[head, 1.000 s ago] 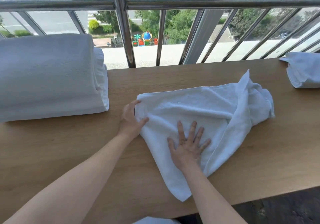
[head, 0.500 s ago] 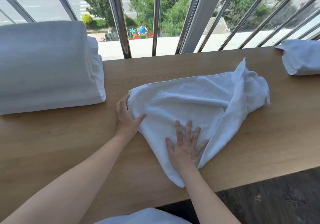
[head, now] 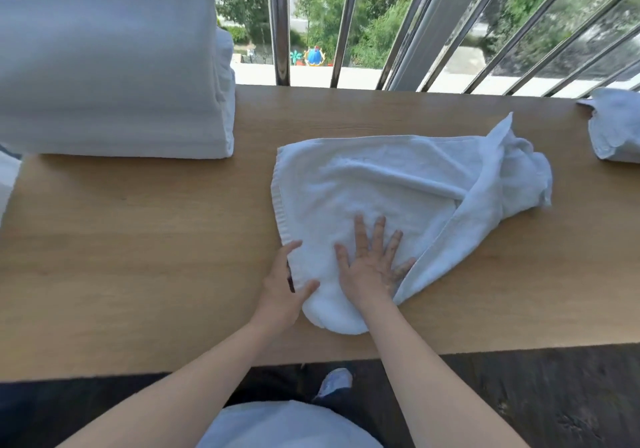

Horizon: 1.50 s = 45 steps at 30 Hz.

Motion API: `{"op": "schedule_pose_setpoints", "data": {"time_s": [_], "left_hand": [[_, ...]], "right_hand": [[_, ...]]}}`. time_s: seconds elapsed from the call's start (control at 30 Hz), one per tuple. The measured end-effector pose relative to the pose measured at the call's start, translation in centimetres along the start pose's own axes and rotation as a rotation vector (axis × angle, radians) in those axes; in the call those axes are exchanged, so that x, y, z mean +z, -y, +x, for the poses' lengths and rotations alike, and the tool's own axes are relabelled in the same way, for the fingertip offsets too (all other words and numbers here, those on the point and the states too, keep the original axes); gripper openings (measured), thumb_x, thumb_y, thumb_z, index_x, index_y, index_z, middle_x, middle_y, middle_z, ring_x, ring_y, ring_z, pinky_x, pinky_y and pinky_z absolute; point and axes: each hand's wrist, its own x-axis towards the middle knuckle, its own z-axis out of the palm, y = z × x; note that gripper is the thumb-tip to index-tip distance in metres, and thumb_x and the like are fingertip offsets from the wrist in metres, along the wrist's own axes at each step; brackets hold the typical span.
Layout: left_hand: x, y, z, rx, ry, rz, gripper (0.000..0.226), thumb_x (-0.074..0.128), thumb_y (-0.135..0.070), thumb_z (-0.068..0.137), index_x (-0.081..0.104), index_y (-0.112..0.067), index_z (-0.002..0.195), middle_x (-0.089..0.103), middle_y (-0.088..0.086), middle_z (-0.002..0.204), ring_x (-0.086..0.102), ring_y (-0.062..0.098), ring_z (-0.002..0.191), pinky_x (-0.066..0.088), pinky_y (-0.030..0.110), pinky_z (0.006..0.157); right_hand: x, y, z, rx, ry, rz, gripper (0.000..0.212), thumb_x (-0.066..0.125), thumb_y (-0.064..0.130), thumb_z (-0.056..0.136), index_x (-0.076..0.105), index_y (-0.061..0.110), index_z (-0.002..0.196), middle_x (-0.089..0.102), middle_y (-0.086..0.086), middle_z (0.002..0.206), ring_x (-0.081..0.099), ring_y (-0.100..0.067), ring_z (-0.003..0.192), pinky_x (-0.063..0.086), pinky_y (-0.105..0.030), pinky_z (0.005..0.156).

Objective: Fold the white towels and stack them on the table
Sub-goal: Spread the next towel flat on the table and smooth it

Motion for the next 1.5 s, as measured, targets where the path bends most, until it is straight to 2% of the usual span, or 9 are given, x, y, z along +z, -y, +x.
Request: {"op": "schedule_pose_setpoints", "data": {"time_s": [0.13,0.23,0.47,0.6,0.73,0.9,1.07,1.3,1.5], "left_hand": [[0.1,0.3,-1.6,-0.07,0.045,0.097,0.059,0.085,-0.036,0.078,0.049,-0.06,0.119,0.064,-0.018,0.104,0.062,0.003,0.092,0.051,0.02,0.077],[1.2,0.5,-2.7,-0.073,0.102,0.253,0.032,0.081,-0.032,0.082,0.062,-0.048,0.103,0.061,-0.025,0.098,0.058,0.004,0.088,0.041,0.007,0.065],[1.5,-0.1,-3.8,-0.096,-0.174,0.245,0.016,0.069,-0.027,0.094,0.066,-0.032,0.109,0.059,-0.02,0.093,0.054,0.009,0.088,0.039,0.019,0.065],[2.3,-0.5,-4.8,-0.051,-0.193,0.446,0.023,0.066,-0.024,0.096,0.064,-0.026,0.119,0.051,-0.007,0.113,0.053,0.018,0.109,0.037,0.023,0.08],[4.3,-1.3,-5.0,0.065,-0.381,0.745,0.031,0.072,-0.024,0.09,0.064,-0.029,0.12,0.035,0.002,0.14,0.033,0.027,0.129,0.032,0.035,0.105],[9.2,-3.2,-2.4,0.304,0.016,0.707,0.047,0.067,-0.026,0.095,0.054,-0.024,0.141,0.025,-0.002,0.163,0.019,0.021,0.151,0.022,0.041,0.121],[11.7,-3.4,1.1,0.338,0.321,1.092,0.068,0.047,-0.034,0.105,0.007,-0.034,0.16,-0.02,-0.005,0.165,-0.026,0.013,0.149,-0.014,0.031,0.121],[11.3,-4.7,2.5,0.247,0.424,1.078,0.076,0.062,-0.026,0.098,0.015,-0.035,0.157,-0.024,-0.006,0.165,-0.023,0.017,0.151,-0.006,0.035,0.123],[12.3,-5.9,3.2,0.191,0.367,1.12,0.071,0.067,-0.02,0.094,0.023,-0.031,0.149,-0.023,-0.001,0.165,-0.021,0.022,0.152,-0.002,0.04,0.125]], "right_hand": [[0.5,-1.5,-1.2,-0.062,0.009,-0.07,0.068,0.006,0.068,0.097,-0.04,0.046,0.141,-0.046,0.008,0.154,-0.033,-0.029,0.147,-0.011,-0.07,0.114],[0.9,-2.7,-2.1,-0.11,-0.007,-0.067,0.067,0.008,0.066,0.099,-0.04,0.046,0.142,-0.045,0.008,0.154,-0.031,-0.03,0.148,-0.011,-0.068,0.114],[1.2,-7.7,-4.2,-0.066,0.007,-0.082,0.065,0.012,0.06,0.102,-0.027,0.043,0.151,-0.037,-0.001,0.16,-0.027,-0.044,0.146,-0.002,-0.07,0.113],[0.8,-9.8,-5.2,-0.076,0.036,-0.077,0.065,0.015,0.057,0.103,-0.026,0.042,0.151,-0.036,-0.003,0.16,-0.027,-0.046,0.146,-0.008,-0.067,0.115],[0.6,-10.6,-5.5,-0.157,0.037,-0.065,0.063,0.015,0.053,0.104,-0.025,0.041,0.152,-0.036,-0.005,0.16,-0.028,-0.042,0.146,-0.011,-0.065,0.116],[-0.2,-10.4,-4.4,-0.192,0.002,-0.067,0.063,0.021,0.035,0.108,-0.022,0.038,0.154,-0.035,-0.005,0.16,-0.03,-0.036,0.147,-0.012,-0.06,0.119],[-2.7,-11.4,-1.5,-0.145,-0.031,-0.14,0.081,0.038,0.015,0.103,-0.02,0.037,0.154,-0.035,-0.006,0.16,-0.029,-0.038,0.147,-0.009,-0.06,0.119],[-5.2,-12.9,1.4,0.095,-0.074,-0.037,0.068,0.018,0.053,0.104,-0.022,0.031,0.154,-0.028,-0.024,0.159,-0.017,-0.05,0.147,-0.001,-0.06,0.12],[-6.3,-15.9,2.2,-0.01,-0.147,-0.172,0.069,0.013,0.06,0.102,-0.022,0.031,0.154,-0.025,-0.03,0.157,-0.003,-0.054,0.145,0.008,-0.061,0.118]]}}
